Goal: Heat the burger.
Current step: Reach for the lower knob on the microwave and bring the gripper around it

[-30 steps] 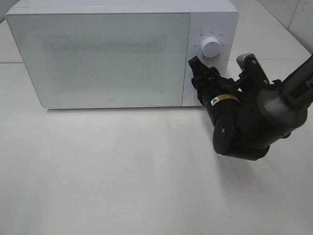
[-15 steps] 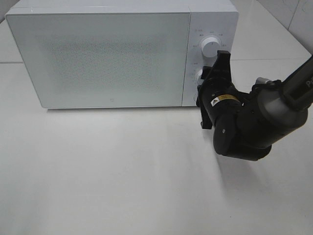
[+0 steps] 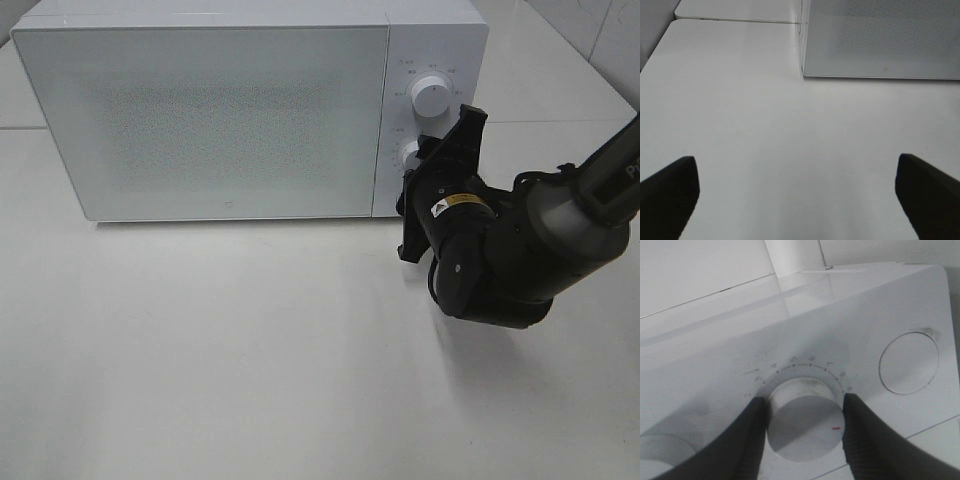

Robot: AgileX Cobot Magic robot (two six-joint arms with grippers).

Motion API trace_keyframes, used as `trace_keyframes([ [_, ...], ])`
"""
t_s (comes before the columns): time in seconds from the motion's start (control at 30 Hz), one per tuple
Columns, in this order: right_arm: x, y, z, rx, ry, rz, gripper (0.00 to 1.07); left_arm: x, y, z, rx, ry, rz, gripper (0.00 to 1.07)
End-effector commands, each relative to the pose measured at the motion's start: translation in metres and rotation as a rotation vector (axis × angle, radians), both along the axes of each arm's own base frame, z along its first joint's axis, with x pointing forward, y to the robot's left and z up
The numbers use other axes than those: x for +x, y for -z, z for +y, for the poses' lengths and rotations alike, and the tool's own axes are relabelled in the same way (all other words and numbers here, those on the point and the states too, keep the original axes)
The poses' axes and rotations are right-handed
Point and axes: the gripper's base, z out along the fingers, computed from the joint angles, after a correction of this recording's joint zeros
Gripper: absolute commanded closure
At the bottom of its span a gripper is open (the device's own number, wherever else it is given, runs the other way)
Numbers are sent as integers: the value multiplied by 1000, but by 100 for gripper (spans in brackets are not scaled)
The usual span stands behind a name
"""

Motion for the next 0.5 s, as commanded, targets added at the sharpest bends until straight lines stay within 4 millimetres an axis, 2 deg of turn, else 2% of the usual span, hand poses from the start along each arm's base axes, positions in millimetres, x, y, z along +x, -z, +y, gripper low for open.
trace_keyframes([
  [0.03,5,-13,20,-19,-175,-79,107,-2,0,0,-8,-4,-27,7],
  [0.4,5,-13,20,-16,-164,-77,100,-2,0,0,-8,-4,-27,7],
  [0.47,6,-13,19,-16,-161,-77,92,-2,0,0,-8,-4,-27,7],
  [0.5,6,-13,19,-16,-161,-77,92,-2,0,0,-8,-4,-27,7],
])
